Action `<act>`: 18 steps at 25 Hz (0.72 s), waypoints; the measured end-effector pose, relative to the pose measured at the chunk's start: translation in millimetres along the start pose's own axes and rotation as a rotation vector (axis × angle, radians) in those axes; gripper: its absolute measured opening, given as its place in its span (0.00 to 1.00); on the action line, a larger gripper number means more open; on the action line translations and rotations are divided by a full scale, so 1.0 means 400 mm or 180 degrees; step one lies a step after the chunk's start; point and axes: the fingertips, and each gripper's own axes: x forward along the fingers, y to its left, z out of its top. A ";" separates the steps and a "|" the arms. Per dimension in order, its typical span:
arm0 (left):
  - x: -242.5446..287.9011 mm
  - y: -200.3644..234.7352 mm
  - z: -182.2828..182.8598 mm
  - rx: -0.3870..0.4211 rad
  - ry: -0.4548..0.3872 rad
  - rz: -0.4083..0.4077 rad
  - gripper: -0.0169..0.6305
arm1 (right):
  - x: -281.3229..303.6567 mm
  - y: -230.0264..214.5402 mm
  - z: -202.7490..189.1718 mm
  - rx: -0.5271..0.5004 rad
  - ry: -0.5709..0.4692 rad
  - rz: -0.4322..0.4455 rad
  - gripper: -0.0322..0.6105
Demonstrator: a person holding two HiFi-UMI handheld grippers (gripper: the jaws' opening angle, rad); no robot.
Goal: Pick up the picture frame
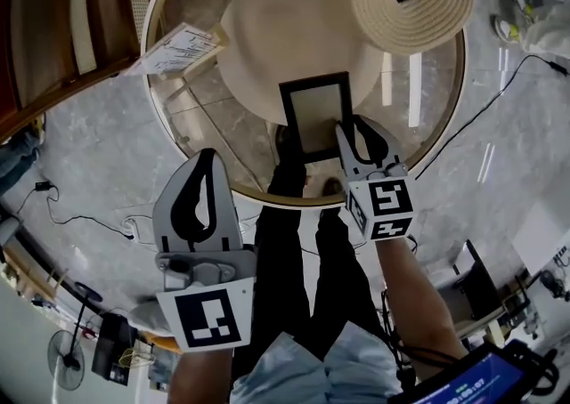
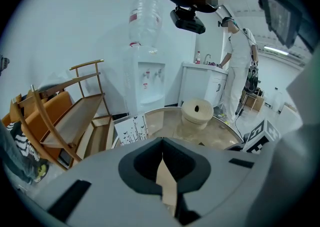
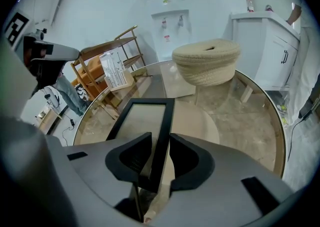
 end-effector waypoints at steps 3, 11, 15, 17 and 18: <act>-0.002 0.001 -0.001 -0.0012 0.0012 0.0007 0.05 | -0.005 0.004 0.010 -0.0011 -0.0035 -0.0008 0.25; -0.010 -0.002 -0.003 -0.0032 0.0012 0.0010 0.05 | -0.002 0.001 0.019 -0.0057 -0.0086 -0.0037 0.24; -0.014 -0.004 -0.005 -0.0032 0.0019 0.0015 0.05 | -0.007 -0.007 0.026 0.0072 -0.0132 -0.0008 0.24; -0.016 -0.003 -0.008 -0.0035 0.0025 0.0021 0.05 | -0.005 -0.013 0.031 0.0144 -0.0151 0.0007 0.24; -0.017 -0.003 -0.011 -0.0038 0.0028 0.0025 0.05 | -0.001 -0.014 0.032 0.0168 -0.0147 0.0023 0.25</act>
